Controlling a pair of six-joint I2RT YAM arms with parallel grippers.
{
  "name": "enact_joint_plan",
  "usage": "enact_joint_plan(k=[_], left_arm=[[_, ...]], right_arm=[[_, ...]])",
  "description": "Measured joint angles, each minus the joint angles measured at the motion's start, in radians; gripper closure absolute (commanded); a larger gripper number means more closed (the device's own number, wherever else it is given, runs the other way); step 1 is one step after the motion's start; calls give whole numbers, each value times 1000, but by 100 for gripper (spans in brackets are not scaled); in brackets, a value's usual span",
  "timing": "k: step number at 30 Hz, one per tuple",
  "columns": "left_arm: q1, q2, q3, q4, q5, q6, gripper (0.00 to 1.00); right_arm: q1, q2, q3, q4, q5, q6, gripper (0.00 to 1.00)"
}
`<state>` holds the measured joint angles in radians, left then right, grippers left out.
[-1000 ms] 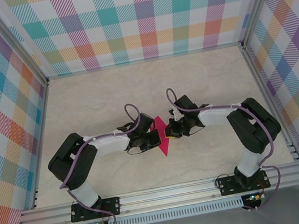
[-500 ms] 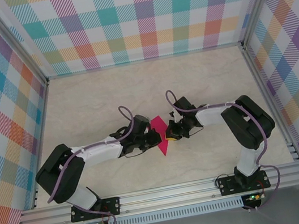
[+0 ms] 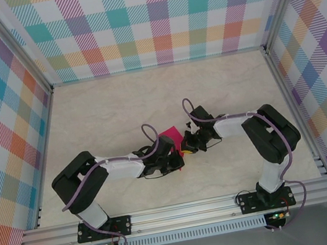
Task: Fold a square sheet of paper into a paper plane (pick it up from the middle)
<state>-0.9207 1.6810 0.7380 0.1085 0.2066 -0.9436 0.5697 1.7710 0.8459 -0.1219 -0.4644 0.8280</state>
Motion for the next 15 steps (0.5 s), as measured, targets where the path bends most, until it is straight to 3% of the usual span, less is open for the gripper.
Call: enact_joint_plan(k=[15], left_arm=[[-8, -29, -86, 108, 1, -14, 97]], right_arm=[[2, 5, 17, -29, 11, 3, 97]])
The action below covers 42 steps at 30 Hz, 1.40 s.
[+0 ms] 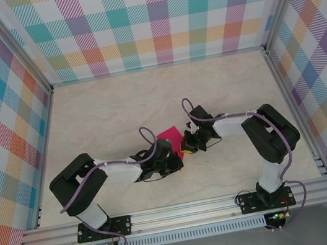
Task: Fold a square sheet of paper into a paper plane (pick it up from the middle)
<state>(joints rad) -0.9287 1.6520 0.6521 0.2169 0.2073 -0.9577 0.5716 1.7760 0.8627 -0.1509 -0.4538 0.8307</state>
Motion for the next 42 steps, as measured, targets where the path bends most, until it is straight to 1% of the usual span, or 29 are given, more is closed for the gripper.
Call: enact_joint_plan(k=[6, 12, 15, 20, 24, 28, 33, 39, 42], left_arm=[[-28, -37, -27, -21, -13, -4, 97], [-51, -87, -33, -117, -18, -3, 97], [-53, -121, -33, -164, -44, -1, 97], [-52, -171, -19, -161, -98, 4, 96], [-48, -157, 7, -151, -117, 4, 97], [-44, -89, 40, -123, -117, 5, 97], [-41, -28, 43, -106, -115, 3, 99], [-41, -18, 38, -101, -116, 3, 100], [-41, -18, 31, -88, -116, 0, 100]], right_arm=[[0, 2, 4, -6, 0, 0, 97], [0, 4, 8, -12, 0, 0, 97], [0, 4, 8, -12, 0, 0, 97], [0, 5, 9, -13, 0, 0, 97], [0, 8, 12, -16, -4, 0, 97], [0, 10, 14, -16, -7, 0, 97], [0, 10, 14, -14, -11, -1, 97], [-1, 0, 14, -11, -12, -25, 98], [-2, -30, 4, 6, -23, -51, 99]])
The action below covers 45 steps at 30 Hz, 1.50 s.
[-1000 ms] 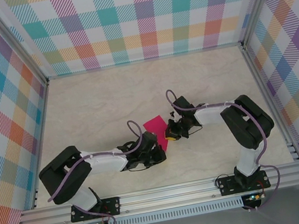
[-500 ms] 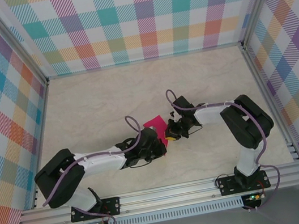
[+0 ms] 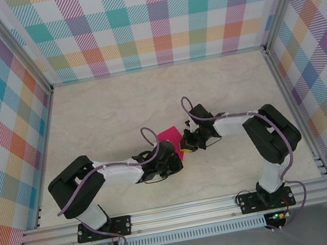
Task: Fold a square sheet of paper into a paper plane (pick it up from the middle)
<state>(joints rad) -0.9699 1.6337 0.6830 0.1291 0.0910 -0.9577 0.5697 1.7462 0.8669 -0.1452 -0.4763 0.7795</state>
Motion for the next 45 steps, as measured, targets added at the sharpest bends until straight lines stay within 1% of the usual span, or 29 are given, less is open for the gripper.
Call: enact_joint_plan(k=[4, 9, 16, 27, 35, 42, 45], left_arm=[[0, 0, -6, 11, 0, -1, 100], [0, -1, -7, 12, 0, -1, 100], [0, -2, -7, 11, 0, 0, 100], [0, -2, -6, 3, 2, -5, 100], [0, -2, -8, 5, 10, -16, 100], [4, -2, -16, 20, 11, -16, 100], [4, -2, -21, 29, 11, -16, 100]], right_arm=[[2, -55, -31, 21, -23, -18, 99], [20, -59, -62, 27, -31, -34, 99], [53, -30, -64, 24, -37, -60, 99], [52, 24, -21, -25, -31, -108, 100], [1, 45, 5, -35, -37, -124, 100], [-47, 73, 20, -35, -87, -135, 99], [-78, 86, 39, -38, -88, -136, 99]])
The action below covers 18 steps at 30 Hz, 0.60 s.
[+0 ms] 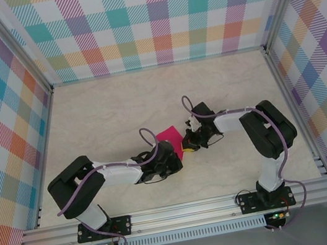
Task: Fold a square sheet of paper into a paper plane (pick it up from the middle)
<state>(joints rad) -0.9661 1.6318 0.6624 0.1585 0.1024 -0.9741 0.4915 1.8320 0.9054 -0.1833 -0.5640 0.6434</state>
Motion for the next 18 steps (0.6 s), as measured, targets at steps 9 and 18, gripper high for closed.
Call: enact_joint_plan(k=[9, 18], left_arm=[[0, 0, -2, 2, 1, 0, 100], [0, -13, 29, -82, 5, 30, 94]], right_arm=[[-78, 67, 132, -15, 104, -9, 98], [-101, -55, 134, -50, 220, -16, 79]])
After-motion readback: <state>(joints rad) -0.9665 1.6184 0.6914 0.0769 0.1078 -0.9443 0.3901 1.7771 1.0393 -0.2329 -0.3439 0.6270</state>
